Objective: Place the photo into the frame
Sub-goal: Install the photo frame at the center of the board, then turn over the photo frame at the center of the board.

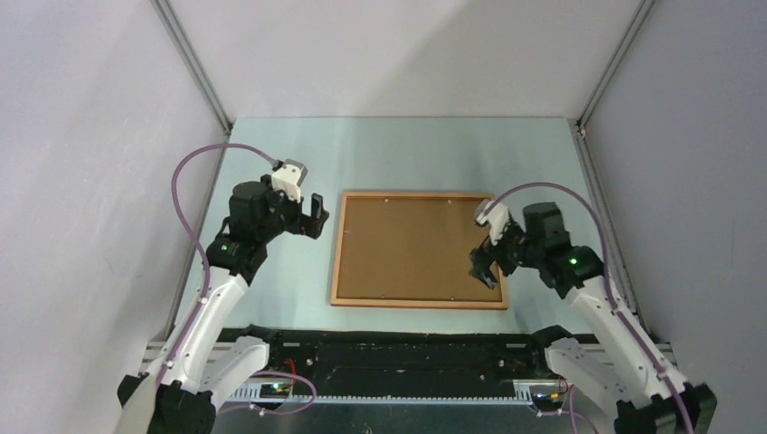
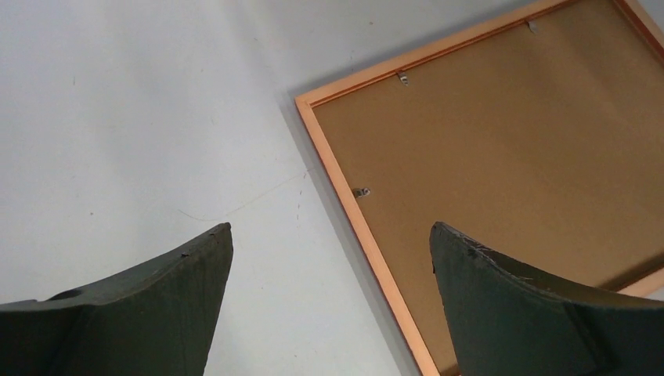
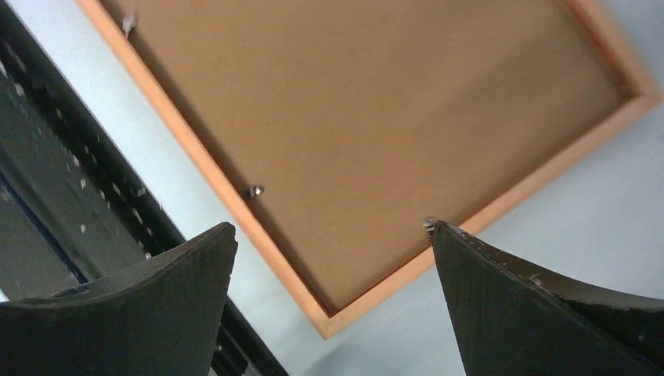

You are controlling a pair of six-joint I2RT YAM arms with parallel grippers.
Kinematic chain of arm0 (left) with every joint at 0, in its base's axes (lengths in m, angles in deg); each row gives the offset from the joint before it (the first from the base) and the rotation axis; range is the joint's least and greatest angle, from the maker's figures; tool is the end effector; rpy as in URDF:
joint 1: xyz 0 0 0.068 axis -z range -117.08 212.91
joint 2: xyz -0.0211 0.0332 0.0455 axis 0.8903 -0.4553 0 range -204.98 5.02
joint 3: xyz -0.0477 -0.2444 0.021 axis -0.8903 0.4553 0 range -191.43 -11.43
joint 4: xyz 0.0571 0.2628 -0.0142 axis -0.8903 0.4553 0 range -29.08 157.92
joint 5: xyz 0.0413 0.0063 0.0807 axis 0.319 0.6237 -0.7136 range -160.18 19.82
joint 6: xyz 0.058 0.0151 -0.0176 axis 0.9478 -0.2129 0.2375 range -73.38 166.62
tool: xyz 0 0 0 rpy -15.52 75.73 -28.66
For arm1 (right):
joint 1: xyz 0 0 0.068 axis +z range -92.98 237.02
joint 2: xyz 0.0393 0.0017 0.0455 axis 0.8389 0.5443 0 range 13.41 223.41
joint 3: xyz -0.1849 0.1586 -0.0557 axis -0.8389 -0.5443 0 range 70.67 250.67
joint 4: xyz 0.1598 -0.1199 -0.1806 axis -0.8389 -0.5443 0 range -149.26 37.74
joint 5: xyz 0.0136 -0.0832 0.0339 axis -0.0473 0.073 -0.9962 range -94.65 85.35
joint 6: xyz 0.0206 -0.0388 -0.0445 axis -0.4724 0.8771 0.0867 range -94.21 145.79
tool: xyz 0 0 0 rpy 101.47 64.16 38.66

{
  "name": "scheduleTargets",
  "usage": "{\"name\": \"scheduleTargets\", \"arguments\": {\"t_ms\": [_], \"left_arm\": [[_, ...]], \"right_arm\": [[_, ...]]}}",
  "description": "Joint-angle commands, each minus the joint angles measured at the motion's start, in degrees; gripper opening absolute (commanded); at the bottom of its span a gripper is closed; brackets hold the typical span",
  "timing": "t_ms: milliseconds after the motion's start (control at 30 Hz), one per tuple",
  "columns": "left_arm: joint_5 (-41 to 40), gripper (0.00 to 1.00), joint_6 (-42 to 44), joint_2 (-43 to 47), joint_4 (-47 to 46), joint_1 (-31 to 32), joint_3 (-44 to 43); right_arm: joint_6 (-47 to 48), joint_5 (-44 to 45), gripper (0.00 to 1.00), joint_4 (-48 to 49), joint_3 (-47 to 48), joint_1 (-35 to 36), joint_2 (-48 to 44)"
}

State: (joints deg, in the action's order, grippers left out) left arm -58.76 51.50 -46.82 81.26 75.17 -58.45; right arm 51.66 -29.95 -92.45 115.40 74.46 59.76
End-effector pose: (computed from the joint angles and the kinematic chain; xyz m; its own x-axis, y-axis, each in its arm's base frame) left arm 0.2307 -0.0598 0.2896 -0.3814 0.1682 -0.9090 0.4173 0.9087 -0.0070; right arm 0.1812 0.0783 0.2622 -0.3214 -0.5144 -0.7951 -0.7947 0.6031 -0.0689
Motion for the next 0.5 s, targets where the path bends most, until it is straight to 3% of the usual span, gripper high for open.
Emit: {"name": "scheduleTargets", "arguments": {"t_ms": [0,133,467], "left_arm": [[3.4,0.98,4.6,2.8,-0.2,-0.2,0.7],[3.5,0.98,4.9,1.7,1.3,-0.2,1.1],[0.9,0.98,6.0,-1.3,1.7,-0.2,1.3]], "right_arm": [[2.8,8.4,0.97,0.3,-2.2,8.5,4.5],[2.7,13.6,0.93,2.0,-2.6,18.2,9.7],[4.6,18.5,0.86,5.4,-2.5,31.0,20.2]]}}
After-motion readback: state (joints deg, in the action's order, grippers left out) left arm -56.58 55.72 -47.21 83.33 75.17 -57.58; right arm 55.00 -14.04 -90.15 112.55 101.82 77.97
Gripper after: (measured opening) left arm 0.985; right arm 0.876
